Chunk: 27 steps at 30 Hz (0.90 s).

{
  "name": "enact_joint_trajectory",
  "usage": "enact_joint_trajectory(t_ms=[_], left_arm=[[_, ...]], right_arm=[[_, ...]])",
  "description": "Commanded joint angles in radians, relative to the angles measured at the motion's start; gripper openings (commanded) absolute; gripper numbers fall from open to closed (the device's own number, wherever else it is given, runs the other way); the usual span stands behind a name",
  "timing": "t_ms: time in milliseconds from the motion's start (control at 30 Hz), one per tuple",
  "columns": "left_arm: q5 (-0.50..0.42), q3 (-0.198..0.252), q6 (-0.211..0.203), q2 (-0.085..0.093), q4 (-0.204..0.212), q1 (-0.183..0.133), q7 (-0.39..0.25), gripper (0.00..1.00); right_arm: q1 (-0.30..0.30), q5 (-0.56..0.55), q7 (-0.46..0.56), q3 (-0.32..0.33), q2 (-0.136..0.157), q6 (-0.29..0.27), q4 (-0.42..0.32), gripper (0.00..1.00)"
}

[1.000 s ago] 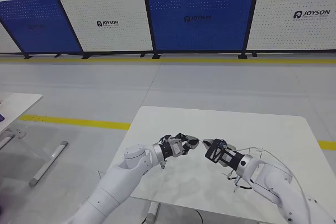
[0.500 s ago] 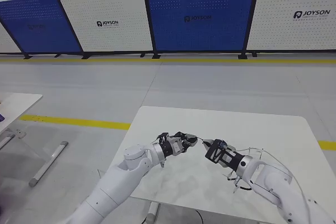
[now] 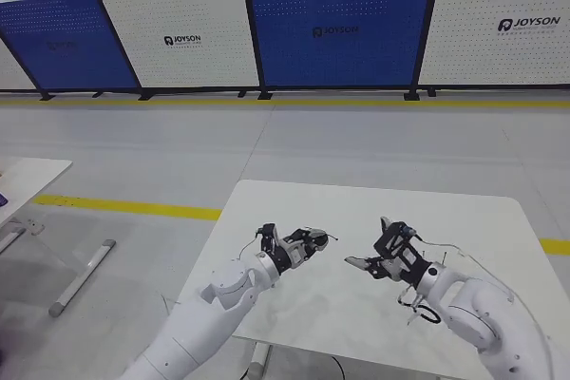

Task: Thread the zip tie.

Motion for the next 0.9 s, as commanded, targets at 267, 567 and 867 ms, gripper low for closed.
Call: enact_joint_trajectory(t_ms=[267,567,867], left_arm=[[0.011,0.002,-0.01,0.0,-0.002,0.003,0.001,0.0],[0.183,0.023,-0.116,-0.007,0.007,0.016,0.116,0.0],[0.189,0.029,-0.121,-0.01,0.007,0.018,0.13,0.0]], right_arm=[[0.008,0.106,0.07,0.016,0.0,0.0,0.008,1.0],[0.064,0.862,0.41,0.023,-0.025,0.005,0.163,1.0],[0.084,0.889,0.455,0.018,-0.028,0.015,0.187,1.0]])
